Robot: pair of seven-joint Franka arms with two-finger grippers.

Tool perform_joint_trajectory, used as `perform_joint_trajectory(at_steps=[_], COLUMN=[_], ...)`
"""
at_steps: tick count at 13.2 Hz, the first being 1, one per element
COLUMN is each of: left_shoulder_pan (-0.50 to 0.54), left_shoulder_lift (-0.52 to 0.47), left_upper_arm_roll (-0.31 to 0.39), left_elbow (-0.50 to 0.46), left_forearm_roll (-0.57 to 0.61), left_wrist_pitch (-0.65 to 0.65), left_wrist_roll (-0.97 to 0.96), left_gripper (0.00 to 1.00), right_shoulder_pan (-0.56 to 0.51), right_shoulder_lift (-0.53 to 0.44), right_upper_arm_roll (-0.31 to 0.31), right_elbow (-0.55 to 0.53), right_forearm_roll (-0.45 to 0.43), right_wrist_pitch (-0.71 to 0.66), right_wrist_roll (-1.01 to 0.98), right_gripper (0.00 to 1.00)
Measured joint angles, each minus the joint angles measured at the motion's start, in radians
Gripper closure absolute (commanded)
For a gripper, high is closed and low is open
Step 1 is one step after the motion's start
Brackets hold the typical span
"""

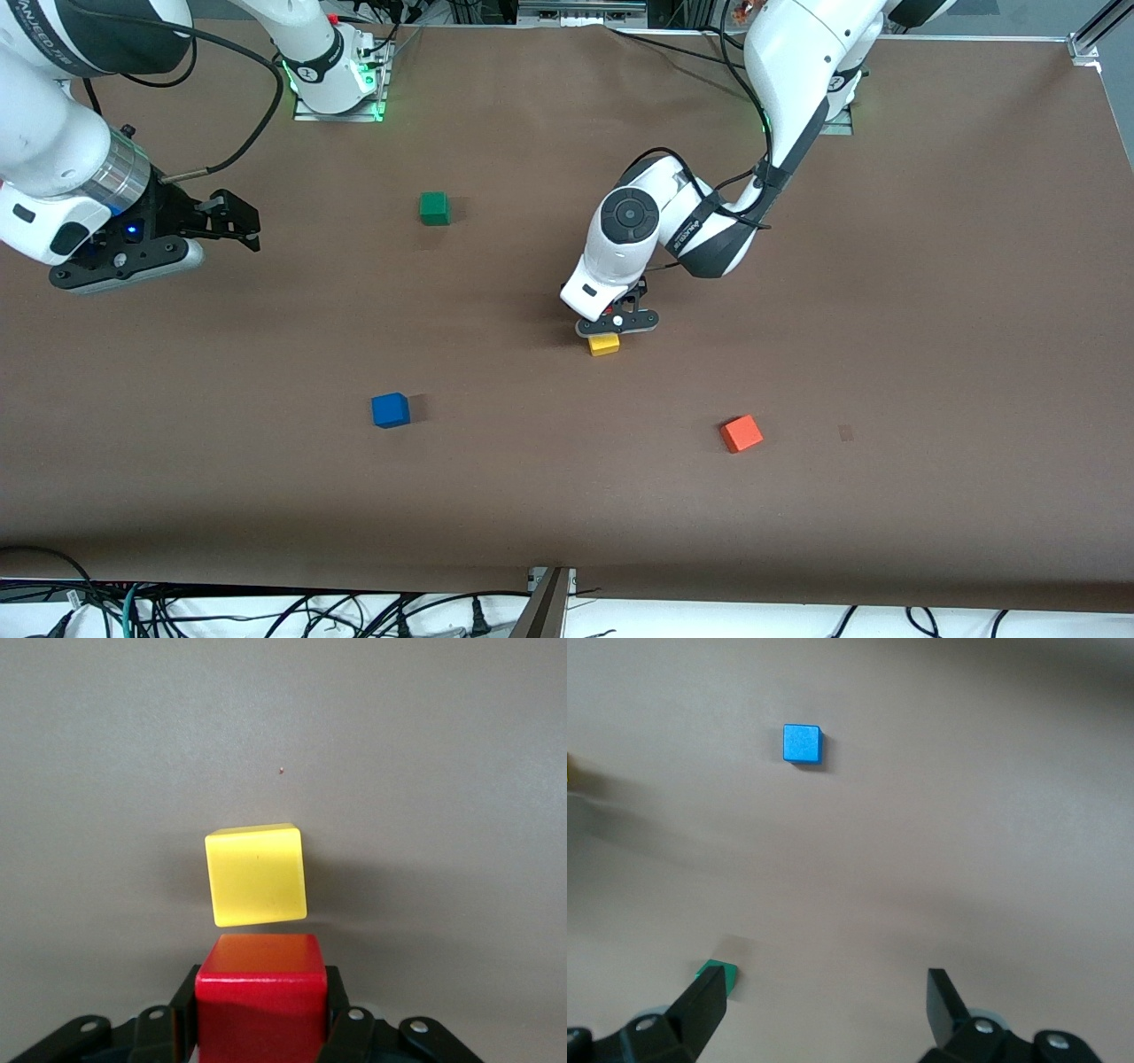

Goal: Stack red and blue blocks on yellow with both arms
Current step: 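Lower the red cube onto the yellow cube and open the left gripper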

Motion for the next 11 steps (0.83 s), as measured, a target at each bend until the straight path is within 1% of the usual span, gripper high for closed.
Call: perform_joint_trajectory(at_steps=[3,7,11], left_shoulder_pan=[0.000,0.000,-0.003], left_shoulder_lift=[0.003,0.021,0.046], left_upper_arm_roll=[0.014,0.056,0.057], left_elbow=[0.008,0.029,0.063], left_forearm_roll=[0.001,0.002,0.002], left_wrist_pitch=[0.000,0.000,0.000], left_wrist_roll=[-0.002,-0.002,-0.002], left_gripper=[1.00,1.00,1.00], right_shoulder_pan=[-0.005,-0.012,-0.018], right_shoulder_lift=[0.001,0.013,0.017], right_upper_arm_roll=[0.000,-0.001,-0.001], right_elbow=[0.000,-0.001,-0.001], right_forearm_roll=[0.000,0.000,0.000], right_wrist_pitch=[0.000,-0.001,-0.002], right_wrist_roll=[0.000,0.000,0.000], right_gripper=[0.00,0.00,0.00])
